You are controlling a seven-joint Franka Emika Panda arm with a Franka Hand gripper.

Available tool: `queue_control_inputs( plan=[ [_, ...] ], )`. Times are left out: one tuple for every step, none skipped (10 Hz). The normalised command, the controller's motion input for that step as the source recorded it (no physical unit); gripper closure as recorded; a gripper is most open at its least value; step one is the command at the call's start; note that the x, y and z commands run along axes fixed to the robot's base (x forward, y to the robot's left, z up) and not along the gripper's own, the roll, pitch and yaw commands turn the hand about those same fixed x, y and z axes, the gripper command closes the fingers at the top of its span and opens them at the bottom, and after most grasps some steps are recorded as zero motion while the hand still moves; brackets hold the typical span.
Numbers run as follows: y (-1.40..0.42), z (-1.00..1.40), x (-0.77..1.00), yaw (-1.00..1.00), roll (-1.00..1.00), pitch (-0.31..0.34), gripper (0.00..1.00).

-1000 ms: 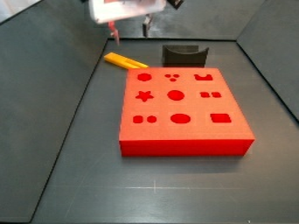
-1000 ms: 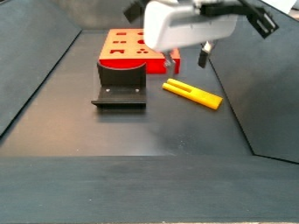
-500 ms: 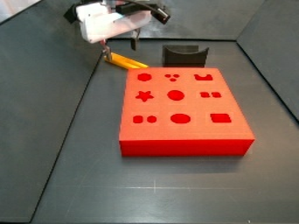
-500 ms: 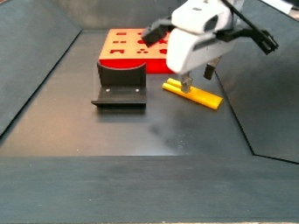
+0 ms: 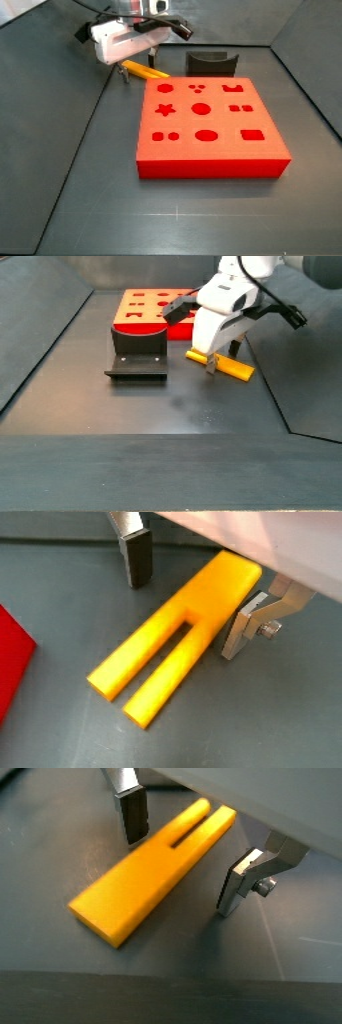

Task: Pick up the square-circle object. Move up. Rotate the square-circle object. Place the square-circle object on the fixture. Regrasp the square-circle object. Move to above the board. Insert the square-circle object.
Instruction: Pick up the square-circle object.

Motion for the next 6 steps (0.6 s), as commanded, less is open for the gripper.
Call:
queue_control_inputs(
  plan=[
    [0.01,-0.21,0.00,0.04,0.05,0.000,0.00],
    [0.00,-0.06,0.00,0.00,0.00,0.000,0.00],
    [0.00,0.00,0.00,0.00,-0.01,0.001,0.00],
    [0.00,0.00,0.00,0.00,0.00,0.000,0.00],
    [0.00,0.00,0.00,0.00,0.00,0.000,1.00],
    [0.00,0.00,0.00,0.00,0.00,0.000,1.00]
  ],
)
